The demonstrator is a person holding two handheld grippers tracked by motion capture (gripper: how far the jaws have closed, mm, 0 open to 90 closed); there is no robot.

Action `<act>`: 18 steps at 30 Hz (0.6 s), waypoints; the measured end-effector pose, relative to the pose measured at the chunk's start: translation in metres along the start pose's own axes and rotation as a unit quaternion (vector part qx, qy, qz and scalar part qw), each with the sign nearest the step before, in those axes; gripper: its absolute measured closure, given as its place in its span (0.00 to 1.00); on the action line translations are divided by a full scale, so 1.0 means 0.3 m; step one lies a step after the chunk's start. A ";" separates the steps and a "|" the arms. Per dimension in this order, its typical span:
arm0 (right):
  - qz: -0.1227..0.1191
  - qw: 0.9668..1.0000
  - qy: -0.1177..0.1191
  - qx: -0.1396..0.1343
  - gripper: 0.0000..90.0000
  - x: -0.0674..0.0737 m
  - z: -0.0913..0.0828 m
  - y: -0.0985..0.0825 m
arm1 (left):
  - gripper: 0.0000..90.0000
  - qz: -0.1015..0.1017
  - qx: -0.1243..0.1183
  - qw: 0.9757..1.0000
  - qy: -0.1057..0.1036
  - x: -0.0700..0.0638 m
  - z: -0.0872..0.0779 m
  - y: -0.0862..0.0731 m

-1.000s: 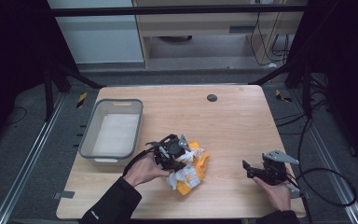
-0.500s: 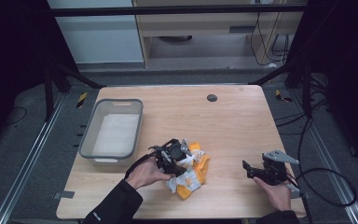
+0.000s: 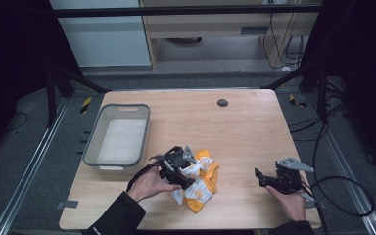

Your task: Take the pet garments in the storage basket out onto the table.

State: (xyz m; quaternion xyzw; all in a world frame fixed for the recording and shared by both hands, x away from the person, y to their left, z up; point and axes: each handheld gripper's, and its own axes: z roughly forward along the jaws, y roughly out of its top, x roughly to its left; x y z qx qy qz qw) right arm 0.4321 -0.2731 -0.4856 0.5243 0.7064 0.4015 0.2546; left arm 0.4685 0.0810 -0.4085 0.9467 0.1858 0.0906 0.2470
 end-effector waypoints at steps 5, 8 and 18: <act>0.000 1.000 0.000 0.001 0.15 0.000 0.001 0.000 | 0.31 -0.015 -0.029 0.999 0.010 0.006 -0.025 -0.022; 0.000 1.000 0.000 0.001 0.15 0.000 0.001 0.000 | 0.30 -0.023 -0.040 0.999 0.012 0.010 -0.039 -0.033; -0.001 1.000 -0.002 0.001 0.14 -0.001 0.002 -0.001 | 0.30 -0.065 -0.104 0.992 0.026 0.013 -0.108 -0.103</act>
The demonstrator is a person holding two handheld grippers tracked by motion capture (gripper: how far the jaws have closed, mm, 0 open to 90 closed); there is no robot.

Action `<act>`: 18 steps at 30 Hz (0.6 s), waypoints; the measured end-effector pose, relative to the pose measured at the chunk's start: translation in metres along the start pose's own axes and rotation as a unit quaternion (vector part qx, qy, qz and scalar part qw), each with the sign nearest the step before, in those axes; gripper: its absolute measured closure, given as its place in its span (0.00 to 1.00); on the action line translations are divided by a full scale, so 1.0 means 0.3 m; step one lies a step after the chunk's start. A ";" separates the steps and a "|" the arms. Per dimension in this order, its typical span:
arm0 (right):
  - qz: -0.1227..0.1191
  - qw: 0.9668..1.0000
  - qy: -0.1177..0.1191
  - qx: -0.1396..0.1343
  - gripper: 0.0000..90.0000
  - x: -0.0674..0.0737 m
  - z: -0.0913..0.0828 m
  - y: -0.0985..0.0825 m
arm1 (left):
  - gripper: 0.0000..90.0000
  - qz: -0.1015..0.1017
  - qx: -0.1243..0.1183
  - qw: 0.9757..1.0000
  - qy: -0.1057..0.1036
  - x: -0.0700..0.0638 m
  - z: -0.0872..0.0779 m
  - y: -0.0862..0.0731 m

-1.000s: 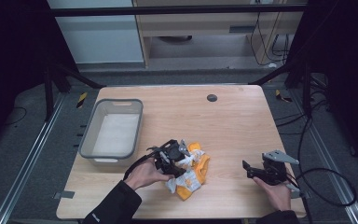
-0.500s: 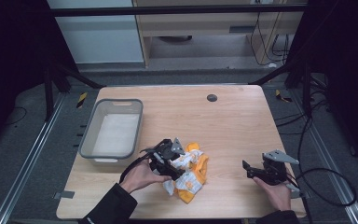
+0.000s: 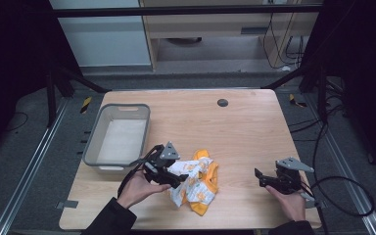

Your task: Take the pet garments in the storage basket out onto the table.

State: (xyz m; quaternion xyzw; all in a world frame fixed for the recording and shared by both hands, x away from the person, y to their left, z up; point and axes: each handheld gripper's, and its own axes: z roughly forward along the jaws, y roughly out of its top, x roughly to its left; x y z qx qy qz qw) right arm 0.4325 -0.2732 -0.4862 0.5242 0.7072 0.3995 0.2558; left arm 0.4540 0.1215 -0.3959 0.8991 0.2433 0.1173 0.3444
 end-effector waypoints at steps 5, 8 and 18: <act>0.000 1.000 0.000 0.000 0.14 0.000 -0.001 0.000 | 0.32 -0.024 -0.027 0.999 0.019 0.015 -0.036 -0.035; 0.000 1.000 -0.001 -0.001 0.14 0.000 0.000 0.000 | 0.33 -0.041 -0.041 0.998 0.034 0.028 -0.054 -0.063; 0.001 1.000 0.000 0.001 0.14 0.003 -0.001 -0.001 | 0.41 -0.091 -0.090 0.989 0.076 0.081 -0.112 -0.168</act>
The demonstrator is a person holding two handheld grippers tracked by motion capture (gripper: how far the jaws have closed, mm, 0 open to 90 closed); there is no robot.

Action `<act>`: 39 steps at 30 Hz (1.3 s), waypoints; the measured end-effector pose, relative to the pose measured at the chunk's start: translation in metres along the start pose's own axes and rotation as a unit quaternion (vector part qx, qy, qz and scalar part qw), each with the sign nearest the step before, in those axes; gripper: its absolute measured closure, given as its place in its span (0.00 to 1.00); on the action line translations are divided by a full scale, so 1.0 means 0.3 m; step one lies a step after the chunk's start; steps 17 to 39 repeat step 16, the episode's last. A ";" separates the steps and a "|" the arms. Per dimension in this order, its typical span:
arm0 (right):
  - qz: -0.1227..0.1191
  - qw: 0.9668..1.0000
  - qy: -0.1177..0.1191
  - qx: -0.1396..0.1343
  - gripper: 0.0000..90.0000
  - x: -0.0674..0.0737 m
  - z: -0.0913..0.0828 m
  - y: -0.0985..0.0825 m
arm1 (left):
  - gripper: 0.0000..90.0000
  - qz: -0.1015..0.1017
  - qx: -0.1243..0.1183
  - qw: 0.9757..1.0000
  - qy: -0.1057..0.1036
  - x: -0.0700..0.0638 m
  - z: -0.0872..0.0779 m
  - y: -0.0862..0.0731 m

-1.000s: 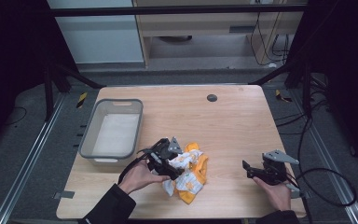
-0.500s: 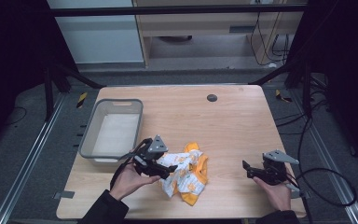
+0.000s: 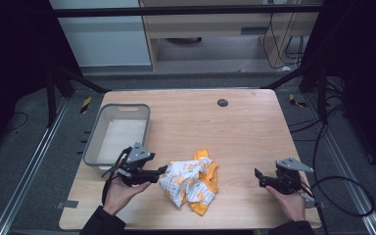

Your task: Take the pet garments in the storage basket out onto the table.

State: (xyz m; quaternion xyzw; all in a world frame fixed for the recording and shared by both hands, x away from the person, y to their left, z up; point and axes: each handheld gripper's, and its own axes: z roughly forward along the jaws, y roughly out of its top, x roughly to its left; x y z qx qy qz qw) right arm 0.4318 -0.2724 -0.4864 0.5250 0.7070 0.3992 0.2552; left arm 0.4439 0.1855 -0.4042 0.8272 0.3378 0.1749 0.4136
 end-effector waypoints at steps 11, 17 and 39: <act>-0.003 1.000 0.000 -0.002 0.14 0.002 -0.001 -0.002 | 0.43 -0.039 -0.055 0.996 0.053 0.051 -0.086 -0.101; -0.003 1.000 0.002 -0.002 0.14 0.003 -0.003 -0.002 | 0.42 -0.051 -0.060 0.995 0.055 0.067 -0.112 -0.128; -0.003 1.000 0.002 -0.002 0.14 0.003 -0.003 -0.002 | 0.42 -0.051 -0.060 0.995 0.055 0.067 -0.112 -0.128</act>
